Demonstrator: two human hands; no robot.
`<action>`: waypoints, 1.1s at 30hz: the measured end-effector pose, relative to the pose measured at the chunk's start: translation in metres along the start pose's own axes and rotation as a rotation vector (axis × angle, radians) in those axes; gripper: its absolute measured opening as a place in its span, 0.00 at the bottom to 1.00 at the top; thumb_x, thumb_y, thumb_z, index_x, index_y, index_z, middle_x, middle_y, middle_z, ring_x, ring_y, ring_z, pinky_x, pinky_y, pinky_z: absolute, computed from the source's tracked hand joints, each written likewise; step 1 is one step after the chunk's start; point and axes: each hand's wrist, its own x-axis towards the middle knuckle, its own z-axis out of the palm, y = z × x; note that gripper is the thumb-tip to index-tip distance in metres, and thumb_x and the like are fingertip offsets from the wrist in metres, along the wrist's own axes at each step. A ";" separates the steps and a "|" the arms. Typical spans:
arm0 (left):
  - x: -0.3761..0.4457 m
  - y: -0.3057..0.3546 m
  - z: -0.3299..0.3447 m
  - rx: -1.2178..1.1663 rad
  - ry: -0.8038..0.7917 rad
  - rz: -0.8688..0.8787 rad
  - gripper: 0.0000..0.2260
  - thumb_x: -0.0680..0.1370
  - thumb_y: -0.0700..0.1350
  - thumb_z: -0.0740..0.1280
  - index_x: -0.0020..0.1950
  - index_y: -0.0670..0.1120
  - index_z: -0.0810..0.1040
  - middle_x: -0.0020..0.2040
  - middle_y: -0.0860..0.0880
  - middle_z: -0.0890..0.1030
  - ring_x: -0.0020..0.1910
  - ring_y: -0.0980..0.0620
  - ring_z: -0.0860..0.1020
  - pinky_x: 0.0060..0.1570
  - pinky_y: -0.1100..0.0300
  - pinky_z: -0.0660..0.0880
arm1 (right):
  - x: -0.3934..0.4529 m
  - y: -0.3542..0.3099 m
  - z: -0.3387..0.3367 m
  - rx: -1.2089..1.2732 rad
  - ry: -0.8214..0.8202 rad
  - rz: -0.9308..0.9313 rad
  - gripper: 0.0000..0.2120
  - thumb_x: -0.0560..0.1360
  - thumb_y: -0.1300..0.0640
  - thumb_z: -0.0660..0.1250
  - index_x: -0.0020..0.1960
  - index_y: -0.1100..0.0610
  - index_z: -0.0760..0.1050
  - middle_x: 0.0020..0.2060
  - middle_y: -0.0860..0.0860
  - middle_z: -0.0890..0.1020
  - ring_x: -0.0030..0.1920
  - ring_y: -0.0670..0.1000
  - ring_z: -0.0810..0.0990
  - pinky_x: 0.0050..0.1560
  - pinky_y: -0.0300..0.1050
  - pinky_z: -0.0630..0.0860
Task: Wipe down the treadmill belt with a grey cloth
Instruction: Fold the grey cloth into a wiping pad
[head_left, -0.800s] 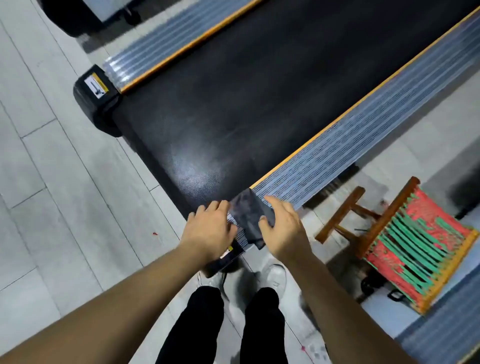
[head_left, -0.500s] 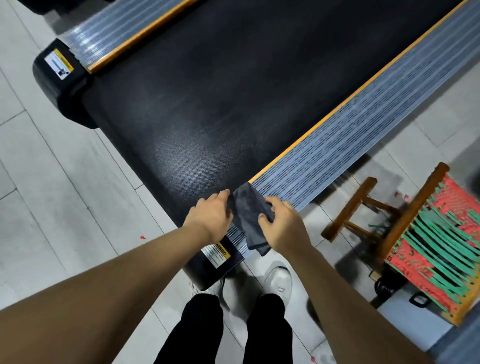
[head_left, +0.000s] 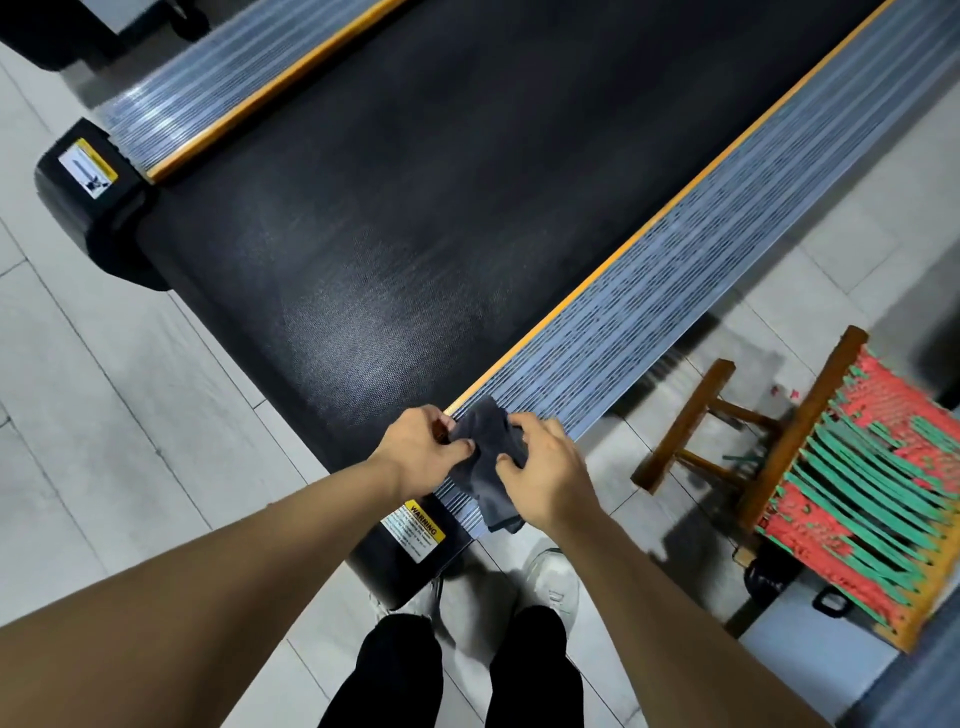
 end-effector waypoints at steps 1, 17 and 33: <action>-0.007 0.004 -0.001 0.030 -0.018 0.058 0.09 0.74 0.45 0.75 0.44 0.49 0.75 0.38 0.51 0.79 0.39 0.47 0.78 0.48 0.52 0.79 | -0.003 -0.002 -0.005 0.046 0.005 0.004 0.21 0.75 0.55 0.67 0.67 0.47 0.70 0.59 0.51 0.74 0.61 0.56 0.75 0.64 0.56 0.73; -0.212 0.170 -0.085 -0.040 0.150 0.443 0.13 0.75 0.34 0.69 0.48 0.52 0.73 0.40 0.52 0.84 0.38 0.49 0.81 0.43 0.50 0.78 | -0.138 -0.097 -0.206 0.426 0.128 -0.250 0.24 0.69 0.55 0.75 0.62 0.41 0.75 0.55 0.40 0.74 0.60 0.38 0.74 0.62 0.29 0.67; -0.389 0.345 -0.130 0.146 0.270 0.645 0.19 0.73 0.39 0.73 0.62 0.52 0.80 0.51 0.50 0.77 0.50 0.58 0.77 0.48 0.77 0.66 | -0.258 -0.176 -0.425 0.422 0.166 -0.394 0.20 0.67 0.64 0.70 0.53 0.46 0.73 0.48 0.48 0.81 0.49 0.45 0.80 0.55 0.46 0.78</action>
